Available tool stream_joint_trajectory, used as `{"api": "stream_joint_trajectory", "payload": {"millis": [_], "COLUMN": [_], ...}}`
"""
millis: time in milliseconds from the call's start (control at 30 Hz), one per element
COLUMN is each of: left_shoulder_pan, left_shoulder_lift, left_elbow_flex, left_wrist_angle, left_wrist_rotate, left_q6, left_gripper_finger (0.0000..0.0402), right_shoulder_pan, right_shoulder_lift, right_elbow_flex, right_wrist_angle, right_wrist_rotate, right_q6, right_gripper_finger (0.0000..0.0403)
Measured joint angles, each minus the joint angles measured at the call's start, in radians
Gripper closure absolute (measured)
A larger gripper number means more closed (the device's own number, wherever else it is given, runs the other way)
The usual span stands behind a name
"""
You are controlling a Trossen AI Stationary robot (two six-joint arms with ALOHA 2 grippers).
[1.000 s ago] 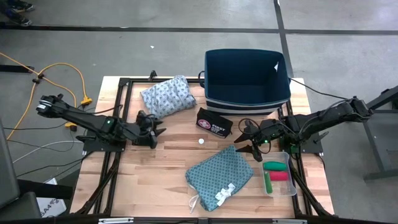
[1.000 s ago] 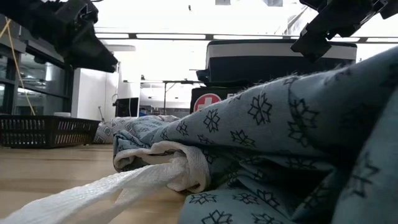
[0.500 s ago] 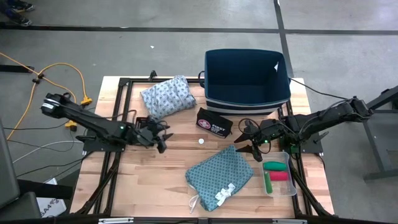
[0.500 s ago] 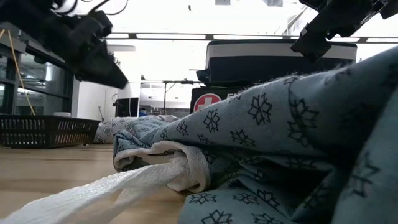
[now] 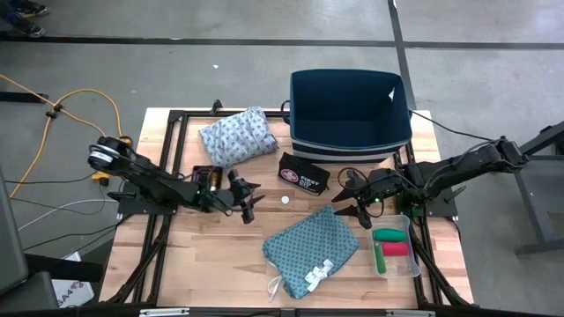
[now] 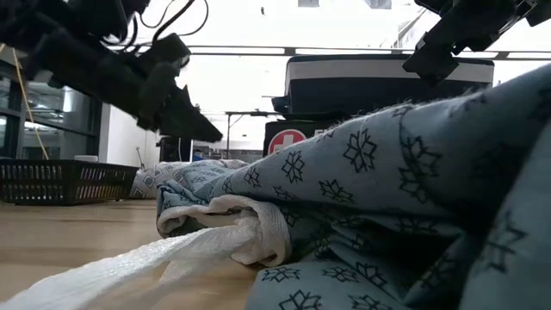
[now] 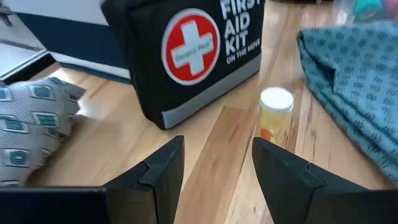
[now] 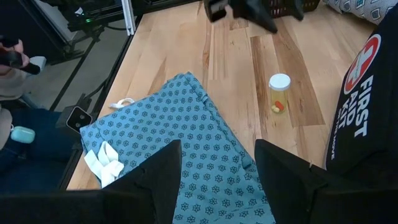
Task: Pick & place medical supplies in basket/bin
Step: Put the yellow pill bottle into the black bin
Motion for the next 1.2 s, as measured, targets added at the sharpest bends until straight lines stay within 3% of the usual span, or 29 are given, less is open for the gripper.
{"api": "stream_joint_trajectory", "payload": {"millis": [600, 867, 1200], "left_shoulder_pan": [0.000, 0.026, 0.059], "left_shoulder_lift": [0.366, 0.394, 0.394], "left_elbow_flex": [0.019, 0.085, 0.143], "left_wrist_angle": [0.457, 0.423, 0.297], "left_wrist_rotate": [0.042, 0.140, 0.174], "left_q6": [0.111, 0.113, 0.108], "left_gripper_finger": [0.0218, 0.0218, 0.0218], "right_shoulder_pan": [0.000, 0.000, 0.000], "right_shoulder_lift": [0.000, 0.000, 0.000], "right_elbow_flex": [0.000, 0.000, 0.000], "right_wrist_angle": [0.000, -0.001, -0.001], "right_wrist_rotate": [0.000, 0.000, 0.000], "right_q6": [0.000, 0.000, 0.000], "right_gripper_finger": [0.0211, 0.0211, 0.0211]}}
